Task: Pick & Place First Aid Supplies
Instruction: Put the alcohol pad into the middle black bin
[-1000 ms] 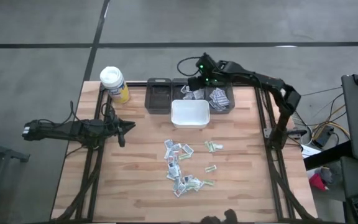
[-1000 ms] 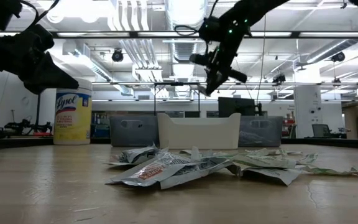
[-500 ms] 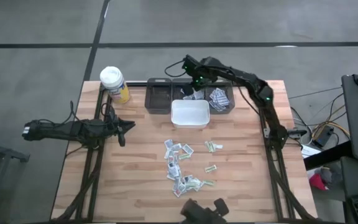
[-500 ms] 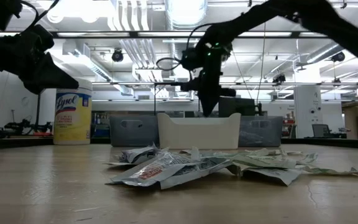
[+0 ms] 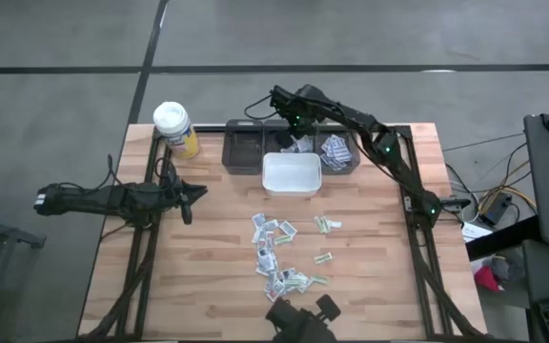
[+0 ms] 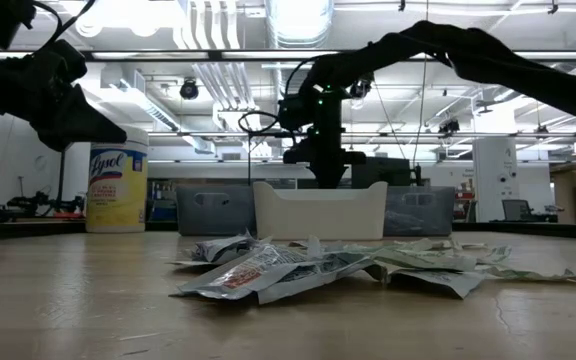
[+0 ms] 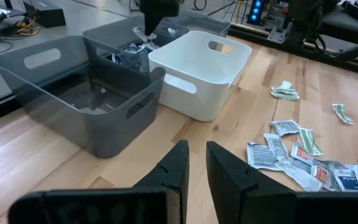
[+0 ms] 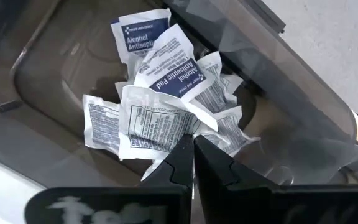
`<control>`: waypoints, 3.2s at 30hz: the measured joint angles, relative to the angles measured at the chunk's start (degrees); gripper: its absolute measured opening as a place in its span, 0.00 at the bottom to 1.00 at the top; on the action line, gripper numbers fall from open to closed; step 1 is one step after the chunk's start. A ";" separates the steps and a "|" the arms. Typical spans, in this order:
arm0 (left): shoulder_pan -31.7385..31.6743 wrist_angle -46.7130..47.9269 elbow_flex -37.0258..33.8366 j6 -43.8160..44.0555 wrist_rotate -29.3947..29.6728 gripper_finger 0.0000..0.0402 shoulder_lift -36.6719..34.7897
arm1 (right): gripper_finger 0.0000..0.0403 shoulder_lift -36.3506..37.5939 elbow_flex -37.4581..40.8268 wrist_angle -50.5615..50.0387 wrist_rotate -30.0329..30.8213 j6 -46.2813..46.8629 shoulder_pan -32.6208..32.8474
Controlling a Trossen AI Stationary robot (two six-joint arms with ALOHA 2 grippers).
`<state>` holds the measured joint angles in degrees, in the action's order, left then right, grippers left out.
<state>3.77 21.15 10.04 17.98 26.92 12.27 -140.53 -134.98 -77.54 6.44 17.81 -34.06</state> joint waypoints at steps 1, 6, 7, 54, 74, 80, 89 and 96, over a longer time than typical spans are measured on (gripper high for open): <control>0.00 -0.02 0.00 0.00 0.00 0.13 0.00 | 0.02 -0.02 0.02 -0.04 0.00 -0.40 0.00; 0.00 0.02 0.00 0.00 0.05 0.13 0.00 | 0.02 -0.11 0.09 0.03 -0.02 -3.20 -0.17; 0.00 0.02 0.00 0.00 0.13 0.13 0.00 | 0.02 -0.11 0.09 0.05 0.00 -3.85 -0.21; 0.00 -0.14 0.00 0.21 -0.86 0.13 -0.01 | 0.16 26.70 1.03 -4.35 -7.03 -9.72 29.23; 0.02 -16.87 0.01 -4.06 -14.47 0.13 6.71 | 0.21 51.07 49.98 19.75 16.12 10.76 41.34; 0.02 -17.09 2.63 -5.71 -15.47 0.13 13.87 | 0.23 63.91 65.32 31.02 14.83 14.41 41.58; 0.02 -17.15 11.61 -5.26 -15.45 0.13 27.67 | 0.18 85.64 84.76 44.07 13.71 15.15 42.03; 0.02 -16.86 19.14 -5.50 -15.33 0.13 40.37 | 0.16 101.82 97.05 52.23 9.83 13.96 42.10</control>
<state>3.79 4.29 29.18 12.47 11.59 52.64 -38.71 -37.93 -25.31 16.27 31.77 8.03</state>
